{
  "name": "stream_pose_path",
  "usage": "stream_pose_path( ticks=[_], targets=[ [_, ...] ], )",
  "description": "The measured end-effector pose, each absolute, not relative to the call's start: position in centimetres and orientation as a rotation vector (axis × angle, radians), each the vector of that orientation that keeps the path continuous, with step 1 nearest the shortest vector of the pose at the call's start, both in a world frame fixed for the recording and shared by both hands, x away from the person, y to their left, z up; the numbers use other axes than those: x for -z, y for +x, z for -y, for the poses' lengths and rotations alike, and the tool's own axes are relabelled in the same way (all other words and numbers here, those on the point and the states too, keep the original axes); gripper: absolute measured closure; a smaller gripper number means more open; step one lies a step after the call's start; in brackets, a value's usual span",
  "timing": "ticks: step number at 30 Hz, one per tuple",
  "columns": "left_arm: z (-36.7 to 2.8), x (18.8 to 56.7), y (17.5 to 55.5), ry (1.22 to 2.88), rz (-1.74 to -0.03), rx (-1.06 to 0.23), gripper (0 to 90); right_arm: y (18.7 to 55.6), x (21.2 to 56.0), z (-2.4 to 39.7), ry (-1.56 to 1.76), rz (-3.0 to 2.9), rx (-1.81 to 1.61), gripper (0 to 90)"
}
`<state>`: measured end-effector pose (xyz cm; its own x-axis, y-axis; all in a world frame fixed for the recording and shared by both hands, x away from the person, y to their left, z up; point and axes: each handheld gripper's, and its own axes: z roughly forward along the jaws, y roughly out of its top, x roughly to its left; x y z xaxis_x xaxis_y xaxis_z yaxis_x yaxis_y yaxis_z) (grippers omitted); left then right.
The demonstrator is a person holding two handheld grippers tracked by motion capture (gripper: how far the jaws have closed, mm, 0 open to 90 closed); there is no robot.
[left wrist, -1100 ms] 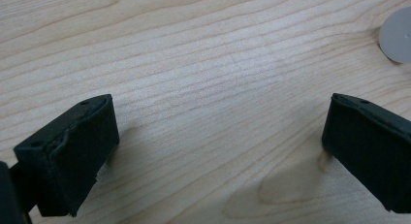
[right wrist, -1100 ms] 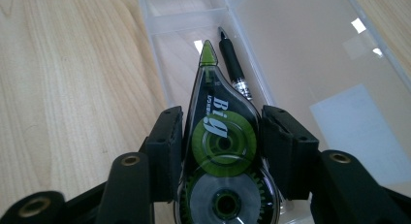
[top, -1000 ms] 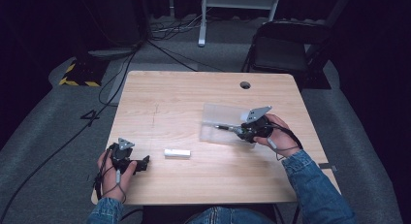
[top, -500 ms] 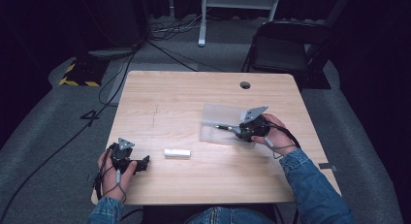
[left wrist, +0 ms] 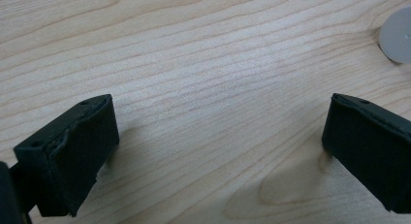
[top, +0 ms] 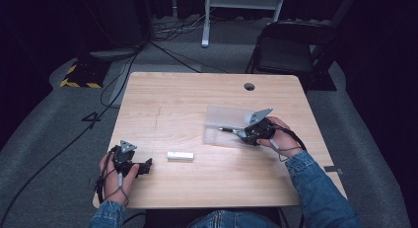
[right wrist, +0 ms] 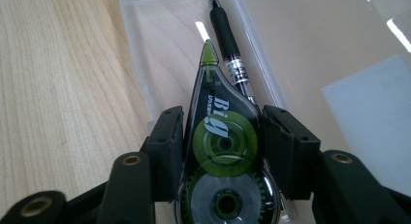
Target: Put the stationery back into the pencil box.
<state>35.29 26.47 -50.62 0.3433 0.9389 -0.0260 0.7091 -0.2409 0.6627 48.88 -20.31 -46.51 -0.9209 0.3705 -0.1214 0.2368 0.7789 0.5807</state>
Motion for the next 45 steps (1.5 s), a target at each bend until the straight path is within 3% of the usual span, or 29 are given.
stream_pose_path(
  ticks=[19, 32, 45],
  targets=[
    [-26.5, 50.6, 35.3, 2.029, -1.434, -0.513, 0.1, 49.1, 47.4, 20.4, 0.532, -2.798, -0.836, 50.8],
    [-26.5, 50.6, 35.3, 2.030, -1.434, -0.513, 0.1, 48.8, 46.5, 20.4, 0.578, -2.755, -0.922, 44.7],
    [-26.5, 50.6, 35.3, 2.029, -1.434, -0.513, 0.1, 48.3, 46.9, 17.7, 0.510, -2.794, -1.005, 37.4]
  ],
)
